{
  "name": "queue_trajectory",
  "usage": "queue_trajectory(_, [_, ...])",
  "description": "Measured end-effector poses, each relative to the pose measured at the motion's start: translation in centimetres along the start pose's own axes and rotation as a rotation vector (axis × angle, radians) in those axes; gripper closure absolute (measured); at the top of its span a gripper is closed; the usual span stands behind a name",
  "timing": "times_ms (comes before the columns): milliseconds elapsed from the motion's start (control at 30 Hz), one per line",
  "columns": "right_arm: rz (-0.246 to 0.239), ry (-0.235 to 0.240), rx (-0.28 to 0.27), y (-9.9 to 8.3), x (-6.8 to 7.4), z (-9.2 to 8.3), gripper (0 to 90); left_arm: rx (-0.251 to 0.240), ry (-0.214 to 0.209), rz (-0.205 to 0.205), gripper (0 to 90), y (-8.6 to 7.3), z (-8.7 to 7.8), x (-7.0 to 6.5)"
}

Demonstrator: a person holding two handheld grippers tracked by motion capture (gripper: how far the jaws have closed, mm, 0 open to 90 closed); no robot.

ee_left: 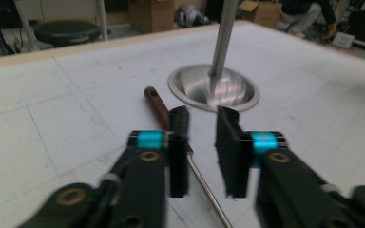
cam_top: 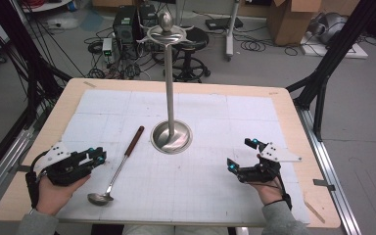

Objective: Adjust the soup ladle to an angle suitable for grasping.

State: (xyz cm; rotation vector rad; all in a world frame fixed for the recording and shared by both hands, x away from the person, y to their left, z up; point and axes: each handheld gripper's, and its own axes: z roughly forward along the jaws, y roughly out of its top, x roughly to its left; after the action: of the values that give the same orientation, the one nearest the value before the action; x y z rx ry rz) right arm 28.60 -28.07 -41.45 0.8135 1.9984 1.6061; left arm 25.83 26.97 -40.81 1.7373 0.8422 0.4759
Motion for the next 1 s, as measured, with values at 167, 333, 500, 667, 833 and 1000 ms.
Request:
queue_trajectory(167, [-0.004,0.002,0.009,-0.1,0.1,-0.1,1.0,0.073,-0.033,0.023,89.7,0.2,0.9,-0.4])
queue_trajectory(333, [-0.001,0.005,0.014,-0.2,0.1,-0.2,1.0,0.151,-0.06,0.04,89.7,0.0,1.8,-0.8])
queue_trajectory(500, [-0.006,0.012,0.022,-0.3,0.2,-0.1,1.0,0.212,-0.088,0.047,89.7,-0.3,2.4,-1.0])
queue_trajectory(667, [-0.012,0.017,0.028,-0.3,0.2,0.0,1.0,0.261,-0.106,0.081,89.7,-0.6,2.9,-1.5])
queue_trajectory(833, [-0.005,0.021,0.034,-0.4,0.2,0.0,1.0,0.326,-0.13,0.098,89.7,-0.9,3.6,-2.0])
queue_trajectory(1000, [-0.008,0.024,0.038,-0.4,0.3,0.1,1.0,0.403,-0.175,0.086,89.7,-1.2,4.2,-2.4])
